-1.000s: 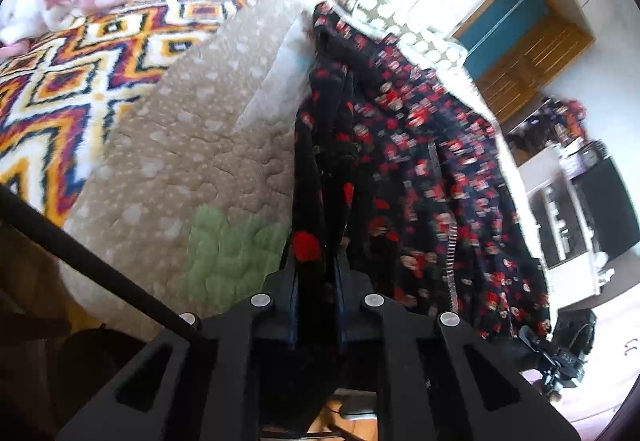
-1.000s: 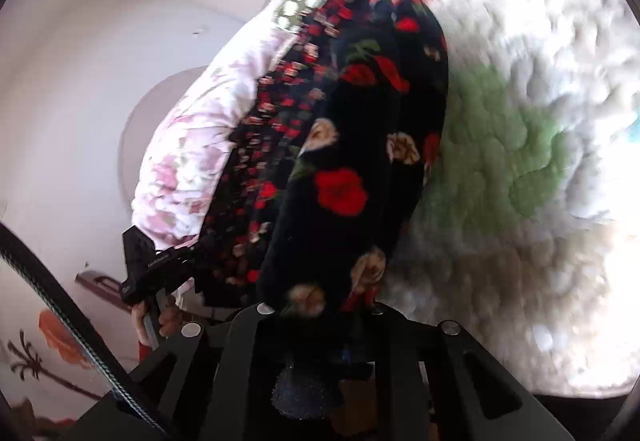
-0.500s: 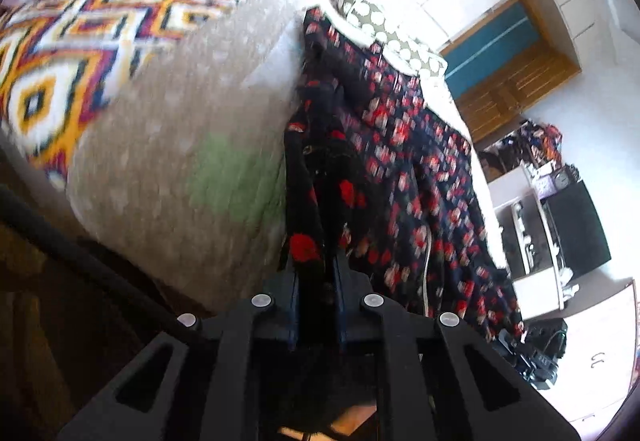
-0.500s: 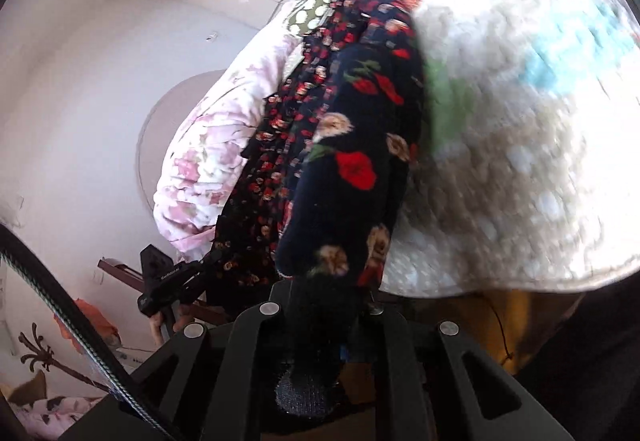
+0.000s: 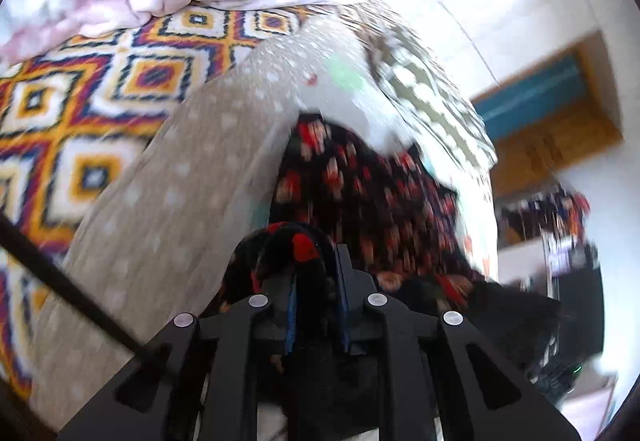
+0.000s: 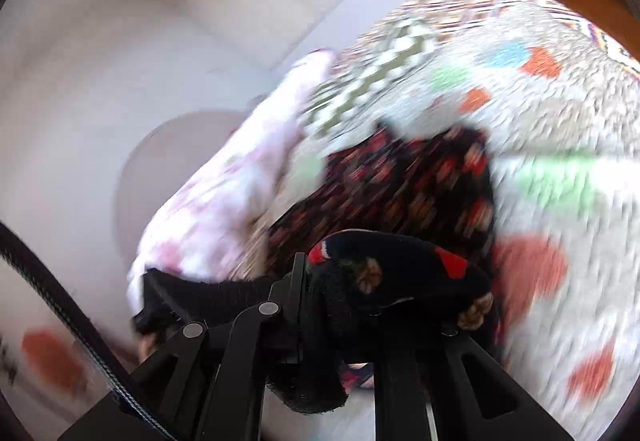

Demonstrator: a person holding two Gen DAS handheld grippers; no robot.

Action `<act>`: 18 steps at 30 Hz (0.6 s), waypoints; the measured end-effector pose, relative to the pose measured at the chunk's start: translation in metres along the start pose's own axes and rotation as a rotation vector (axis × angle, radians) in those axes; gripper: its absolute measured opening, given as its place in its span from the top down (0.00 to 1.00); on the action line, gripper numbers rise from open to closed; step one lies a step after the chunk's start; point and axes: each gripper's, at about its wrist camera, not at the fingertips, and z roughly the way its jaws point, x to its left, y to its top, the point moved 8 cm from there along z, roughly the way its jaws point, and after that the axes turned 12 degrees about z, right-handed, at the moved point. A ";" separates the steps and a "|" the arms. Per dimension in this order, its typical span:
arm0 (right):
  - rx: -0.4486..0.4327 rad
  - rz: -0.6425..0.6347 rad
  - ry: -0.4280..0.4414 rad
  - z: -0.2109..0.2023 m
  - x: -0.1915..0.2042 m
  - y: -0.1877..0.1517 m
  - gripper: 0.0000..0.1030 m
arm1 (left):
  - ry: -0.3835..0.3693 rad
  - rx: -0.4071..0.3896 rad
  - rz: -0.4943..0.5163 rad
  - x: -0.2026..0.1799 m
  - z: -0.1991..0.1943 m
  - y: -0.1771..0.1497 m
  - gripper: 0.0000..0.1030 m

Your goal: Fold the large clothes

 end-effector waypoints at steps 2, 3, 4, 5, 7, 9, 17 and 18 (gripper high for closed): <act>0.002 0.087 -0.116 0.029 -0.030 0.021 0.77 | -0.027 -0.007 -0.076 0.007 0.014 0.016 0.80; 0.003 0.116 -0.130 0.038 -0.038 0.026 0.66 | -0.053 -0.029 -0.113 0.010 0.016 0.020 0.79; -0.001 0.141 -0.126 0.043 -0.044 0.030 0.54 | -0.083 -0.054 -0.132 0.012 0.016 0.024 0.77; -0.013 0.153 -0.115 0.046 -0.048 0.034 0.50 | -0.095 -0.072 -0.130 0.013 0.016 0.028 0.71; -0.038 0.157 -0.109 0.044 -0.053 0.040 0.37 | -0.094 -0.092 -0.115 0.018 0.013 0.032 0.65; -0.062 0.170 -0.090 0.040 -0.056 0.051 0.34 | -0.087 -0.100 -0.105 0.021 0.010 0.032 0.65; -0.151 0.182 -0.058 -0.001 -0.059 0.072 0.32 | 0.019 -0.073 0.072 0.008 -0.005 -0.015 0.53; -0.140 0.149 -0.074 -0.001 -0.056 0.065 0.32 | 0.047 -0.063 0.110 0.004 -0.005 -0.025 0.52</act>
